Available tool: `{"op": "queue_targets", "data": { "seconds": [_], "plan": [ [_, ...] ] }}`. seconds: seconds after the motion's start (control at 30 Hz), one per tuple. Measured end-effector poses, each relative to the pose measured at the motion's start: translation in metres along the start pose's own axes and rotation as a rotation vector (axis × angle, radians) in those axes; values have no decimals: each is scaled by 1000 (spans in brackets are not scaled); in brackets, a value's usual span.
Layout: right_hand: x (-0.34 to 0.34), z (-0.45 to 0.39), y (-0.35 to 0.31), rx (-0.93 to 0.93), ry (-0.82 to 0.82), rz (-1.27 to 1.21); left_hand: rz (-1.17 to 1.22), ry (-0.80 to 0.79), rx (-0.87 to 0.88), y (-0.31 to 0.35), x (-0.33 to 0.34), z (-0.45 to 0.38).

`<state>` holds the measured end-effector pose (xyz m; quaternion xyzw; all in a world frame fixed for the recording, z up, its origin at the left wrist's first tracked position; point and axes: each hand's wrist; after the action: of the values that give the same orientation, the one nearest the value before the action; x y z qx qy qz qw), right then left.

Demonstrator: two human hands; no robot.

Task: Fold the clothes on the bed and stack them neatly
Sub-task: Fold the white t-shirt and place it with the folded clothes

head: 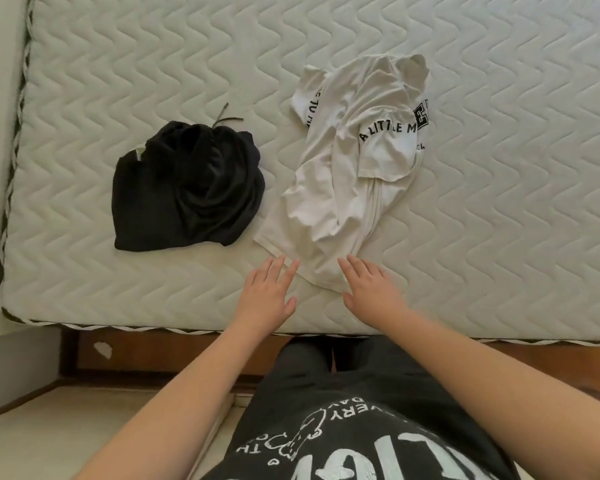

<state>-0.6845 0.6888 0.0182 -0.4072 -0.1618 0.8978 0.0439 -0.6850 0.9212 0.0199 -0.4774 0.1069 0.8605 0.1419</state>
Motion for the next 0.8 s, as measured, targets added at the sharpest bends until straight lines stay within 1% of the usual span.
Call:
{"op": "queue_targets", "data": {
  "seconds": [0.13, 0.3, 0.4, 0.47, 0.53, 0.6, 0.67, 0.73, 0.8],
  "plan": [
    [29, -21, 10, 36, -76, -22, -25, -112, 10, 2, 28, -23],
    [57, -55, 12, -2, -130, -13, -26, -173, 67, 13, 60, -65],
    [76, -75, 16, -37, -134, 1, -108, -153, 146, 17, 83, -95],
    [91, -91, 18, -73, -150, 88, -167, -143, 209, 16, 98, -114],
    [106, -106, 19, -86, -167, 195, -178, -153, 193, 10, 112, -129],
    [119, -120, 20, -55, -163, 249, -171, -126, 166, 2, 125, -140],
    [127, -127, 18, -44, -124, 279, -173, -35, 159, -4, 132, -147],
    [126, -132, 17, -73, -24, 280, -177, 73, 182, -7, 133, -153],
    [117, -137, 20, -147, 112, 228, -148, 129, 197, -8, 126, -164]
  ]
}}
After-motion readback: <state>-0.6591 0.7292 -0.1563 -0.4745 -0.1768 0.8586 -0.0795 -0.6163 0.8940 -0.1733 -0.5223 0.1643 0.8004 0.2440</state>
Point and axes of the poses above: each hand's wrist, its own z-axis away from the middle knuckle, its own x-axis out of the palm, y = z × x, and after that the axes turned 7 degrees about -z, right-handed
